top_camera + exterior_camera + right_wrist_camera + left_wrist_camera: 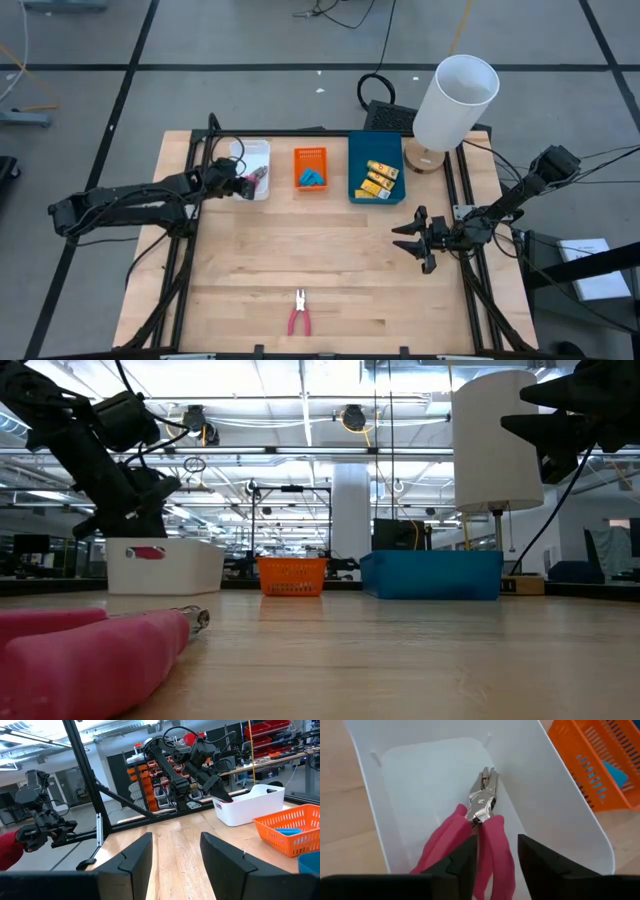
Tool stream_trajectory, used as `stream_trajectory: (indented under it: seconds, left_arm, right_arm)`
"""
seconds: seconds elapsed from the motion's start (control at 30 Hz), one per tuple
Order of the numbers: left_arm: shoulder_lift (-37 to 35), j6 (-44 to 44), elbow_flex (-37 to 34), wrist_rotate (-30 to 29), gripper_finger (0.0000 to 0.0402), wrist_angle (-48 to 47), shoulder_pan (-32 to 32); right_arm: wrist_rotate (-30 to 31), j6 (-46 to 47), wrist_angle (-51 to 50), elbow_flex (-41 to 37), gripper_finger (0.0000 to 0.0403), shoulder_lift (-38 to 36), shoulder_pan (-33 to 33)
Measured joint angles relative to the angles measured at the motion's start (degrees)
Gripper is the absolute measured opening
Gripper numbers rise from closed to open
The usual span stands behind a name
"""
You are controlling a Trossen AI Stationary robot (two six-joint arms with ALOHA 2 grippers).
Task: Pick & Place School Supplies
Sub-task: Put the ticket punch into the white bin
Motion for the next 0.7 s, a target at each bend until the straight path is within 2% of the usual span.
stream_trajectory:
  seconds: [0.37, 0.6, 0.7]
  left_arm:
    - [-0.04, -0.68, 0.04, 0.22, 0.0251, 0.45, 0.04]
    - [-0.59, 0.70, 0.44, 0.63, 0.0275, 3.13, 0.04]
    - [-0.59, 2.32, 0.55, 3.62, 0.0278, 5.77, 0.04]
  right_arm:
    - [-0.01, 0.19, -0.11, 0.00, 0.0157, 0.01, 0.00]
    - [-0.02, 0.35, -0.11, 0.00, 0.0157, -0.02, 0.00]
    - [0.00, 0.37, -0.17, 0.00, 0.0157, 0.01, 0.00]
